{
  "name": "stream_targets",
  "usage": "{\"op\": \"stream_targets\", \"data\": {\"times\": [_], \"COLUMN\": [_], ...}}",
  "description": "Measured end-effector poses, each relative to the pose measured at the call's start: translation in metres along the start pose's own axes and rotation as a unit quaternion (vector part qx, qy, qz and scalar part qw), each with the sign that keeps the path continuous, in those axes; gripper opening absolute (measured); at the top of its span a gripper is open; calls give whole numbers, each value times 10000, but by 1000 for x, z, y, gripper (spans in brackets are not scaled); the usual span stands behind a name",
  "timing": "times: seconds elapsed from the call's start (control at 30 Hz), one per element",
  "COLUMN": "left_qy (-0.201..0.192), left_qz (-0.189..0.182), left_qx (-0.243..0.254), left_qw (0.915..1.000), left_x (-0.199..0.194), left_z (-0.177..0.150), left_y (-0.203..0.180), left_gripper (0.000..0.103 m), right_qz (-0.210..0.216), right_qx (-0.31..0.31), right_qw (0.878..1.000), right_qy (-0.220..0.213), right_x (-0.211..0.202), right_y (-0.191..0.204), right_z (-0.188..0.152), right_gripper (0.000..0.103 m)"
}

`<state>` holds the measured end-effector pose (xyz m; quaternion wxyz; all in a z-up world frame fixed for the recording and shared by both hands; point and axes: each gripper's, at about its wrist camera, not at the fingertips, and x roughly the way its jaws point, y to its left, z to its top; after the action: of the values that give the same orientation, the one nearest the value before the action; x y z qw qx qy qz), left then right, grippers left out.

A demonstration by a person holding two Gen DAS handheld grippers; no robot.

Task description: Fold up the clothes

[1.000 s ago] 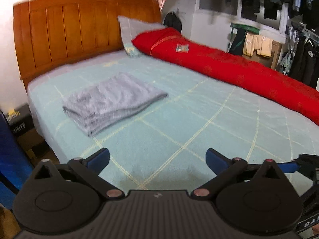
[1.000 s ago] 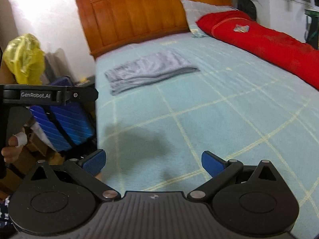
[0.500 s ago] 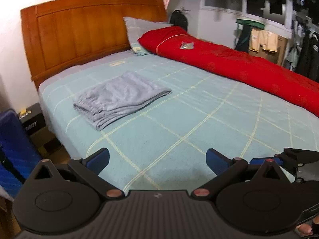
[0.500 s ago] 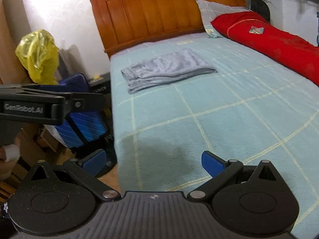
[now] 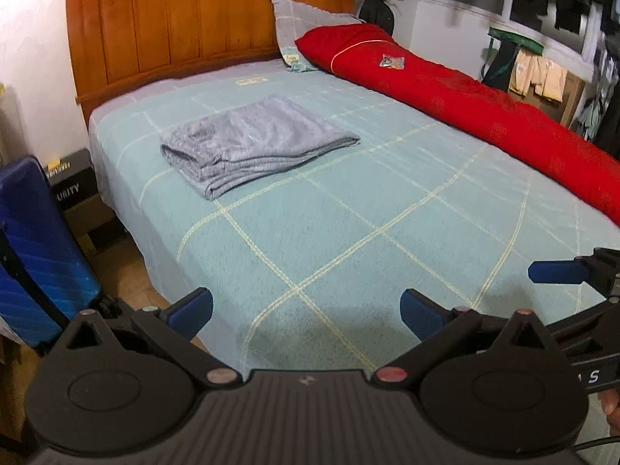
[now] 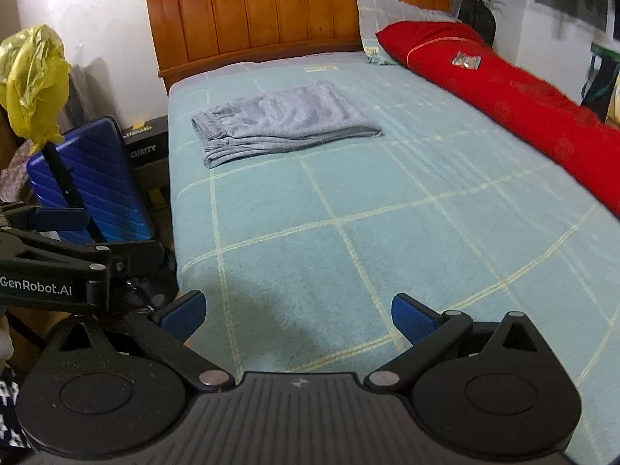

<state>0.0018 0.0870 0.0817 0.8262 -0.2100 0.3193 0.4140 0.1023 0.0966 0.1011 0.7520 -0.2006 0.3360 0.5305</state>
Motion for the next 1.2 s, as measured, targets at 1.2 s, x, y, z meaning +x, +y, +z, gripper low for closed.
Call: {"op": "stream_targets", "data": {"times": [1.2], "left_qy": [248], "left_qz": [40], "left_qx": [261], "left_qw": [9993], "left_x": [35], "left_z": [30], "left_y": [45], "left_gripper": [102], "right_qz": [-472], "right_qx": [148], "right_qw": [9988], "right_qy": [33], "right_x": [29], "right_y": [28], "right_z": [38], "right_gripper": [103]}}
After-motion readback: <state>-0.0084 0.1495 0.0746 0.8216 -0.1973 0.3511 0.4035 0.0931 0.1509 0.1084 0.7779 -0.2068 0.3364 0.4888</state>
